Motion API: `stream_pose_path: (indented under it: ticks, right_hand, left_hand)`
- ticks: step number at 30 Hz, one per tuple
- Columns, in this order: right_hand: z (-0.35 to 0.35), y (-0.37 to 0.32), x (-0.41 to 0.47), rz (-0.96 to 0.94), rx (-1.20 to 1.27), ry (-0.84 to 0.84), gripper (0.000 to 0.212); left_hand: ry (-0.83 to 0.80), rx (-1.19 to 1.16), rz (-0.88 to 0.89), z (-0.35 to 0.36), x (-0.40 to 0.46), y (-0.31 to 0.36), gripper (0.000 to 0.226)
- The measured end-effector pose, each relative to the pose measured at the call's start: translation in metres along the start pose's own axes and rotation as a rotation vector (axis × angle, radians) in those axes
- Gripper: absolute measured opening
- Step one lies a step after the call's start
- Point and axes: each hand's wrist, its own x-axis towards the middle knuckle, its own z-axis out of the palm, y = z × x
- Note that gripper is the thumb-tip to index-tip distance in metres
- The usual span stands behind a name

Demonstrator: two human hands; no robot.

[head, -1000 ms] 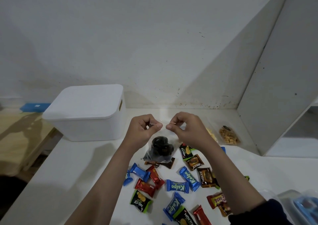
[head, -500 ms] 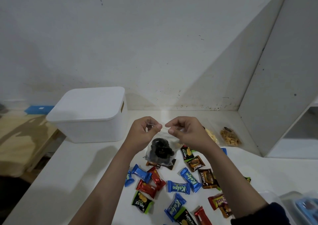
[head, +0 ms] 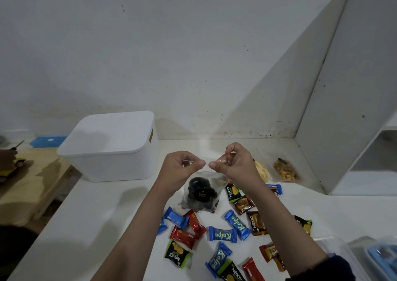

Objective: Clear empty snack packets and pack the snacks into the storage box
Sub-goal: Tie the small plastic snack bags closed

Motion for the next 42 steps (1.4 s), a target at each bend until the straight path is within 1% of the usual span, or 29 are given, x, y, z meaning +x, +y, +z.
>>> stream_pose_path:
  ticks: [3,5,7,10,13,15,17,19,21,27,32,35,36,38,40,42]
  right_hand:
    - [-0.003,0.004,-0.001,0.062,0.161,0.002,0.033]
    - [-0.005,0.004,-0.001,0.065,0.247,-0.043,0.031]
    - [-0.005,0.003,-0.001,0.042,0.212,-0.049,0.031]
    - [-0.001,0.001,-0.001,0.007,0.155,-0.006,0.034]
    - [0.001,0.0,0.0,0.007,0.158,0.06,0.041]
    - [0.001,-0.001,0.001,0.036,0.256,0.09,0.045]
    - [0.001,0.001,0.0,0.081,0.39,0.078,0.042]
    - [0.0,0.002,-0.001,0.136,0.472,0.055,0.038]
    - [-0.002,0.003,-0.002,0.145,0.471,0.053,0.037]
    - [0.002,0.001,-0.001,0.05,0.532,0.083,0.041]
    - [0.009,-0.001,-0.001,0.019,0.467,0.165,0.04]
    - [0.009,-0.003,-0.003,0.048,0.556,0.151,0.036]
    - [0.007,-0.002,-0.003,0.063,0.597,0.154,0.035]
    - [0.005,0.0,-0.005,0.089,0.63,0.172,0.032]
    - [0.002,0.001,-0.006,0.088,0.602,0.192,0.028]
    - [0.0,0.001,-0.007,0.073,0.566,0.205,0.027]
  left_hand:
    - [0.044,-0.065,-0.01,-0.001,0.0,0.001,0.02]
    - [0.053,-0.089,-0.011,-0.001,0.001,0.002,0.017]
    - [0.055,-0.088,-0.007,0.0,0.0,0.003,0.01]
    - [0.065,-0.103,-0.01,0.001,0.0,0.003,0.013]
    - [0.078,-0.119,-0.015,0.001,0.0,0.004,0.01]
    - [0.083,-0.143,-0.021,0.0,0.0,0.005,0.01]
    - [0.088,-0.163,-0.026,-0.002,0.001,0.006,0.012]
    - [0.107,-0.185,-0.022,-0.006,0.002,0.005,0.014]
    - [0.12,-0.191,-0.018,-0.01,0.003,0.004,0.015]
    - [0.094,-0.16,-0.018,-0.008,0.002,0.005,0.01]
    - [0.095,-0.184,-0.015,-0.004,0.0,0.004,0.012]
    - [0.119,-0.234,0.0,-0.003,-0.003,0.008,0.016]
    - [0.11,-0.244,0.003,-0.004,-0.003,0.008,0.017]
    - [0.041,-0.241,-0.005,-0.009,-0.004,0.006,0.014]
    - [-0.03,-0.234,-0.023,-0.014,-0.004,0.002,0.014]
    - [-0.04,-0.248,-0.038,-0.015,-0.004,-0.002,0.019]
